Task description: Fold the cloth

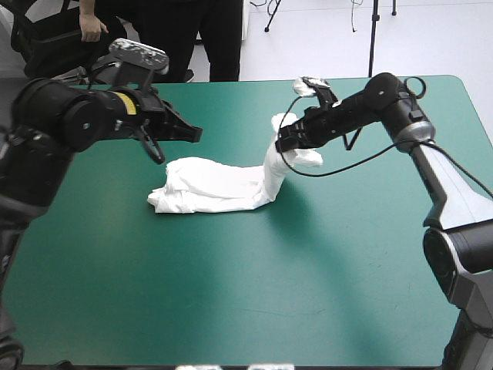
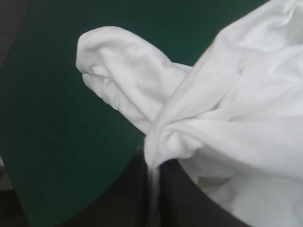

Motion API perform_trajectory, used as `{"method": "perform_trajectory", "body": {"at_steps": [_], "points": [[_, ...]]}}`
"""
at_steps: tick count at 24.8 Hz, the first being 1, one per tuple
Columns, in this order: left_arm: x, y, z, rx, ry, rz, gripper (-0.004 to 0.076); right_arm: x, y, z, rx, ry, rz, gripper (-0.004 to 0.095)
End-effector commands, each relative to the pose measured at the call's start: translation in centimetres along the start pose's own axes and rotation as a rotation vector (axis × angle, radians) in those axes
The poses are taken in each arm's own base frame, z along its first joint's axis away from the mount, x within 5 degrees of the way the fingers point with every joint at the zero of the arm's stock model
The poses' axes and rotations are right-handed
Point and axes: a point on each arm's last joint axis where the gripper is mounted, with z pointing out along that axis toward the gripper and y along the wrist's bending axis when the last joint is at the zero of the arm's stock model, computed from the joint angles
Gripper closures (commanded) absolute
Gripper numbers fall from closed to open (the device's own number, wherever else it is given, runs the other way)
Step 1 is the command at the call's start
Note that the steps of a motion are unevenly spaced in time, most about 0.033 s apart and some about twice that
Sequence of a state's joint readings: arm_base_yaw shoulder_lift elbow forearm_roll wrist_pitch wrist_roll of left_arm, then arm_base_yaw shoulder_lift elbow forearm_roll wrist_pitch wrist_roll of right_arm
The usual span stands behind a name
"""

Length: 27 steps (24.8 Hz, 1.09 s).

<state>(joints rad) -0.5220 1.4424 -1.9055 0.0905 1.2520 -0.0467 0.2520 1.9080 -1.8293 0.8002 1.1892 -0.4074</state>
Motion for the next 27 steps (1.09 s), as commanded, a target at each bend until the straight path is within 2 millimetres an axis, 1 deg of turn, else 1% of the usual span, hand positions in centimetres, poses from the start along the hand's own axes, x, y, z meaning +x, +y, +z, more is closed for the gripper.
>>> {"method": "perform_trajectory", "body": {"at_steps": [1,2,4,6,7,8,9,10,11,12,13,14,15,17,18,19,20,23,27], "points": [[0.5,0.4,-5.2,0.0,-0.09,-0.02,0.0733,-1.4,4.2,0.1,-0.063,-0.072,-0.051,0.0924],[0.7,0.5,-6.2,0.001,-0.11,-0.022,0.0733,-1.5,5.0,1.2,-0.079,-0.058,-0.06,0.0924],[1.0,0.6,-7.4,0.002,-0.137,-0.025,0.0733,-1.7,5.9,3.3,-0.106,-0.03,-0.079,0.0924],[1.2,0.7,-8.1,0.002,-0.154,-0.026,0.0733,-1.9,7.1,5.5,-0.133,-0.009,-0.1,0.0924],[1.3,0.7,-8.6,0.003,-0.164,-0.027,0.0733,-2.3,8.2,7.3,-0.158,-0.005,-0.119,0.0924],[1.4,0.8,-8.8,-0.003,-0.168,-0.026,0.0733,-2.4,8.8,8.3,-0.171,0.002,-0.131,0.0925],[1.4,0.8,-8.8,-0.005,-0.168,-0.026,0.0733,-2.6,9.7,10.0,-0.199,0.009,-0.143,0.0924],[1.4,0.8,-8.8,-0.005,-0.168,-0.026,0.0733,-2.7,10.1,10.9,-0.221,0.013,-0.149,0.0924],[1.4,0.8,-8.7,-0.005,-0.166,-0.026,0.0733,-2.7,10.7,12.2,-0.257,0.026,-0.155,0.0915],[1.5,0.8,-8.6,-0.005,-0.16,-0.025,0.0733,-2.7,11.3,12.9,-0.291,0.033,-0.167,0.0884],[1.6,0.8,-8.3,-0.005,-0.147,-0.024,0.0733,-2.6,11.7,14.0,-0.323,0.055,-0.184,0.079],[1.7,0.7,-7.9,-0.006,-0.136,-0.023,0.0733,-2.4,11.9,14.7,-0.342,0.081,-0.2,0.0665],[1.8,0.7,-7.8,-0.006,-0.13,-0.022,0.0733,-2.2,12.0,15.1,-0.351,0.095,-0.207,0.0592],[2.0,0.7,-7.4,-0.006,-0.114,-0.025,0.0733,-2.1,12.4,15.7,-0.39,0.099,-0.201,0.0409],[2.0,0.7,-7.3,-0.006,-0.109,-0.028,0.0733,-2.2,12.7,15.6,-0.415,0.092,-0.204,0.0336],[2.1,0.7,-7.1,-0.006,-0.104,-0.032,0.0733,-2.2,12.9,15.5,-0.434,0.087,-0.208,0.0286],[2.1,0.7,-7.0,-0.006,-0.099,-0.032,0.0733,-2.3,13.0,15.4,-0.443,0.082,-0.211,0.0262],[2.2,0.7,-6.8,-0.006,-0.091,-0.038,0.0733,-2.6,13.4,14.6,-0.436,0.061,-0.23,0.0259],[2.3,0.6,-6.9,0.004,-0.093,-0.04,0.0733,-3.8,13.3,11.5,-0.278,0.012,-0.254,0.026]]}}
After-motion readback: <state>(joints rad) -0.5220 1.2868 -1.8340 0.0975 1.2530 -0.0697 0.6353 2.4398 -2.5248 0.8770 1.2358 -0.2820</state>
